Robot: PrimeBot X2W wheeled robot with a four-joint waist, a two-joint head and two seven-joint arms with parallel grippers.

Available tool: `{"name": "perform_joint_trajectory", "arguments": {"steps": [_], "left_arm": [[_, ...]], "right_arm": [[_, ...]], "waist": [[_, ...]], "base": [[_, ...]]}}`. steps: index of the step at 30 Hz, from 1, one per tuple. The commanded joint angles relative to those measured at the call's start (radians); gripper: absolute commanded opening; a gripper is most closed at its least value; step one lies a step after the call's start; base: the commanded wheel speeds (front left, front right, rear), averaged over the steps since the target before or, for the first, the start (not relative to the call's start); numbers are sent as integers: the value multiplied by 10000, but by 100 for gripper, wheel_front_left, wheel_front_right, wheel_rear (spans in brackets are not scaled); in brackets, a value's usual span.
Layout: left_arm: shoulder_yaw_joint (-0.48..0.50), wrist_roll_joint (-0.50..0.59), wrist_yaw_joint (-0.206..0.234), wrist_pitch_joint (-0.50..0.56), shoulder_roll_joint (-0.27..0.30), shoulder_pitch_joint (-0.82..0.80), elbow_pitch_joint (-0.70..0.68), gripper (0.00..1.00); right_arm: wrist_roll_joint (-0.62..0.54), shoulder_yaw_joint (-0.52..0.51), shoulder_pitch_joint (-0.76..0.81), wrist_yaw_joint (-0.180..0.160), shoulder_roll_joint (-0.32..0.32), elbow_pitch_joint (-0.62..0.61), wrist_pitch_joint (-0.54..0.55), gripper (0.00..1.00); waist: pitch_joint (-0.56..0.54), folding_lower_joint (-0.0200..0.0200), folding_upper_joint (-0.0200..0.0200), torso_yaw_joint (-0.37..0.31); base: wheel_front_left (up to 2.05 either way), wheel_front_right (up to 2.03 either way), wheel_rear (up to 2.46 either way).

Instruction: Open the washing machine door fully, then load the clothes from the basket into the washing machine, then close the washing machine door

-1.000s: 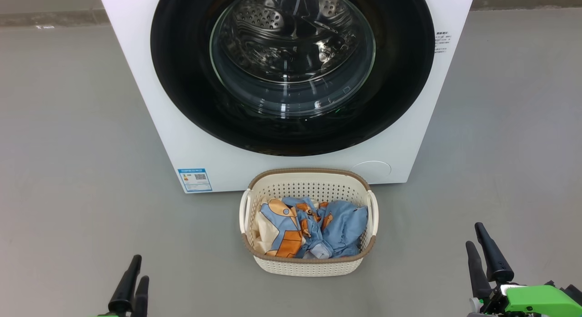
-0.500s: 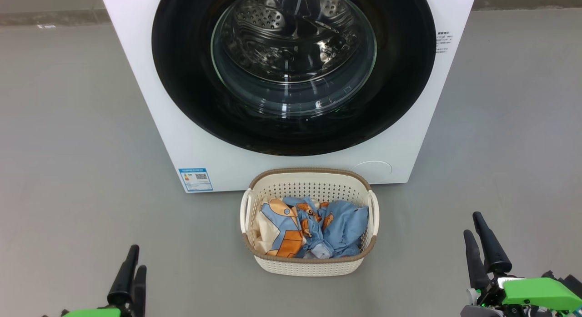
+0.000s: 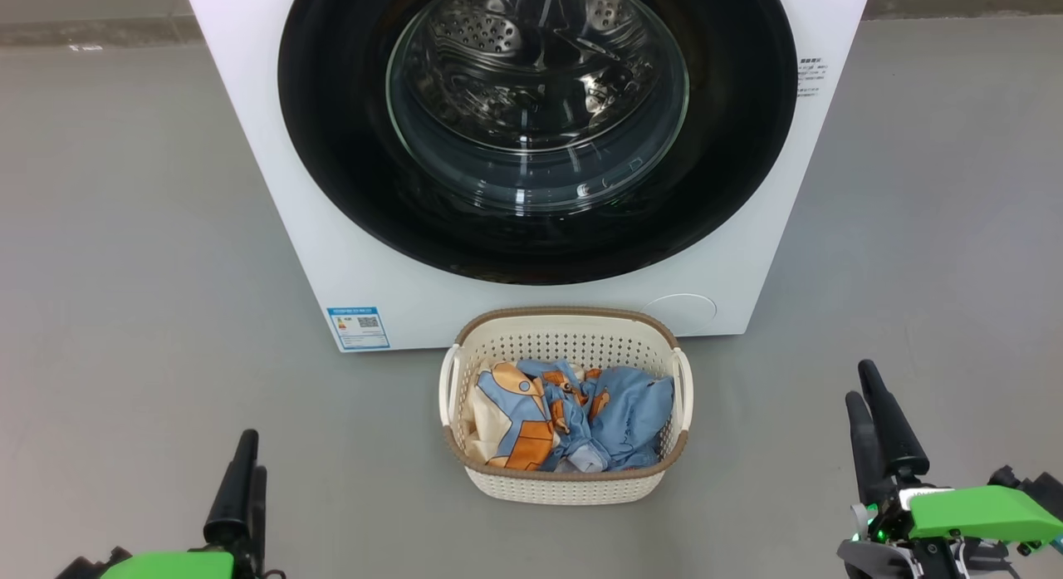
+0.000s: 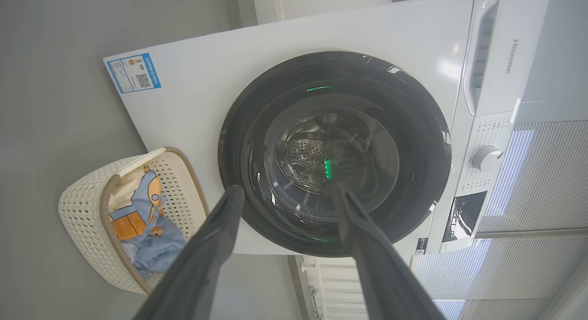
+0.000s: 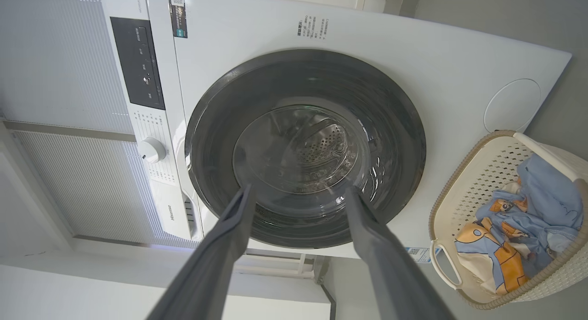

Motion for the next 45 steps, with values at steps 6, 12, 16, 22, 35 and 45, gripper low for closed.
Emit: {"name": "perform_joint_trajectory", "arguments": {"steps": [6,12,16,22,35,45], "left_arm": [[-5,596,-49,-239,229,-542,-484,100],[-166,1337,-55,-416,323,-588,-591,100],[-237,1933,-58,-534,357,-606,-639,100],[-371,3167,-64,-711,424,-655,-644,100],[-476,5959,-77,-1093,425,-659,-788,100],[-330,8160,-14,-1387,358,-674,-583,100]], "right_arm": [[-387,419,-566,6,-308,-442,-328,100],[-824,708,-681,7,-507,-528,-537,100],[-1224,796,-742,8,-584,-593,-657,100],[-2084,949,-815,8,-718,-622,-834,100],[-4632,1429,-979,10,-1007,-387,-1214,100],[-6929,1399,-1080,11,-1005,90,-1505,100]], "waist": [[-22,-1,-1,2],[-37,-1,-1,-2],[-51,-1,-1,-5],[-84,-1,-1,-12],[-157,-1,-1,-31],[-240,-1,-1,-30]], "base": [[0,0,0],[0,0,0],[0,0,0],[0,0,0],[0,0,0],[0,0,0]]}}
